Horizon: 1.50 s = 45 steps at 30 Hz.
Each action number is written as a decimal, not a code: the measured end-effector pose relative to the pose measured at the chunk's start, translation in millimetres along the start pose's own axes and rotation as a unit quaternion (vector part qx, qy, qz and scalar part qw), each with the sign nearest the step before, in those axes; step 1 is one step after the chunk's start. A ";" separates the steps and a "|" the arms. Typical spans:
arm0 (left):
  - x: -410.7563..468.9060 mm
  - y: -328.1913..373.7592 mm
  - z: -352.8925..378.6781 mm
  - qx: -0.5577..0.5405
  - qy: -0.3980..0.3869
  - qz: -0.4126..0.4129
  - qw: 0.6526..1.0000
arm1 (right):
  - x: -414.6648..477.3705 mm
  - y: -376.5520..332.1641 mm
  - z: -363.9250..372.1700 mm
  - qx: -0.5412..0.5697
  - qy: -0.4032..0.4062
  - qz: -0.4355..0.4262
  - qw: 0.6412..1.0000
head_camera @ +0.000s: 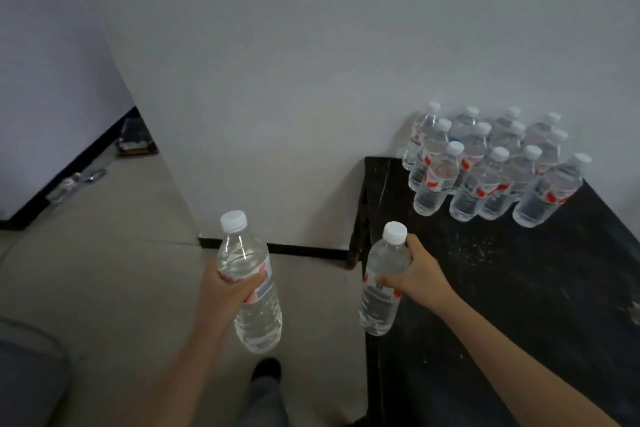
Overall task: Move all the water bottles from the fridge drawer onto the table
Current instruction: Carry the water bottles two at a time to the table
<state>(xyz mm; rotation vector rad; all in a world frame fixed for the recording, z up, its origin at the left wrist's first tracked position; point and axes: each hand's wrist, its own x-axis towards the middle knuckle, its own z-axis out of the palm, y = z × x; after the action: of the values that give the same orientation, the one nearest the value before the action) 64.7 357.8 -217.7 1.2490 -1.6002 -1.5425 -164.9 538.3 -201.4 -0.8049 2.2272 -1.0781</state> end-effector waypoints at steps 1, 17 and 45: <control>11.6 0.0 9.4 0.008 -0.024 0.003 1.000 | 7.3 1.9 -2.0 -0.002 0.011 0.008 1.000; 198.1 41.1 184.0 0.080 -0.346 0.025 0.935 | 62.5 26.2 -46.8 0.042 0.313 0.233 0.920; 122.8 21.9 386.4 0.067 -0.516 0.116 0.846 | 54.4 112.2 -127.6 0.047 0.388 0.249 0.886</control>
<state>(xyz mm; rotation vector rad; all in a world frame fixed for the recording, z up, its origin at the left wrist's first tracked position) -333.1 407.7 -281.8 0.1528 -2.4019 -2.1024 -319.7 620.2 -235.3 0.3361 2.7444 -1.3619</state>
